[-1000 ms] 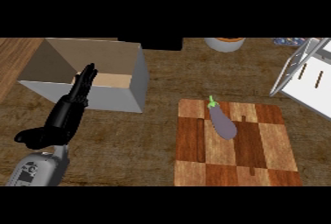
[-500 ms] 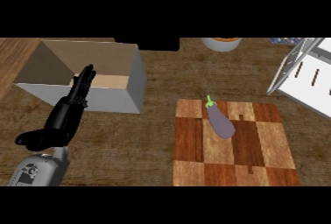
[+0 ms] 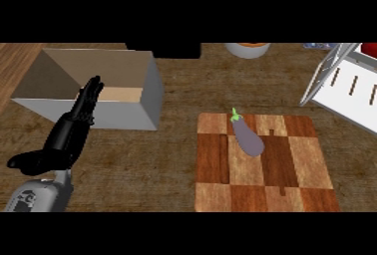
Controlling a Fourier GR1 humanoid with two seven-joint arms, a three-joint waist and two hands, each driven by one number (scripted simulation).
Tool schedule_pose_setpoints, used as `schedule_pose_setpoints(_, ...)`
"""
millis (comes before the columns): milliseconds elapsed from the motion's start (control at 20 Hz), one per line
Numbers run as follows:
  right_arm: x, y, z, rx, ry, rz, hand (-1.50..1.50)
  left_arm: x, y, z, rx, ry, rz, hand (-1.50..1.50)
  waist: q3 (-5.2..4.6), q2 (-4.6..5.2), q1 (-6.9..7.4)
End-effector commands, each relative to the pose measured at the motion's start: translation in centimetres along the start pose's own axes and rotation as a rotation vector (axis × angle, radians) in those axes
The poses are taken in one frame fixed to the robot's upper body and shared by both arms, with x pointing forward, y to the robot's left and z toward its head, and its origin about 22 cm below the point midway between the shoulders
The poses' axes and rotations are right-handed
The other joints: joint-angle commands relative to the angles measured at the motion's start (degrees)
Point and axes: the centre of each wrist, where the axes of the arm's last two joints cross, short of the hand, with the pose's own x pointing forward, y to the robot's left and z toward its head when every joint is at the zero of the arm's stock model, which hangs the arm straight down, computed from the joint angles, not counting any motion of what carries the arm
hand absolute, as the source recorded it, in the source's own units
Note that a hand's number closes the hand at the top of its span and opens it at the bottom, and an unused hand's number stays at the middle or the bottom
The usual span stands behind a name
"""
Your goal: Pick the tomato from the cutting board and place it in the tiered basket
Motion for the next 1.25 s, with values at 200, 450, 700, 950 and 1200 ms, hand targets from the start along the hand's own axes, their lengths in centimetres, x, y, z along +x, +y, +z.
schedule_pose_setpoints(200, 1.4, -5.1, 2.0, -0.333, -0.085, -0.066, -1.50, -4.0, -1.2, 2.7, -0.046, 0.244, 0.071, 0.00, -1.26, 1.56, -1.36)
schedule_pose_setpoints(450, 0.4, -8.9, 3.5, -0.597, -0.127, -0.128, -1.50, -4.3, -2.1, 3.6, -0.041, 0.256, 0.093, 0.00, -1.22, 1.53, -2.11)
schedule_pose_setpoints(700, -1.3, -14.0, 6.1, -0.680, -0.228, -0.249, -1.50, -4.7, -2.1, 4.4, -0.015, 0.271, 0.097, 0.00, -1.08, 0.92, -4.69)
schedule_pose_setpoints(950, -5.6, -18.4, 8.5, -0.698, -0.246, -0.315, -1.50, -4.2, -0.6, 4.4, 0.025, 0.282, 0.083, 0.00, -0.92, 0.49, -6.45)
schedule_pose_setpoints(1200, -7.7, -22.5, 11.9, -0.663, -0.246, -0.256, -1.50, -4.2, -0.8, 5.0, 0.033, 0.278, 0.066, 0.00, -0.90, 0.66, -6.66)
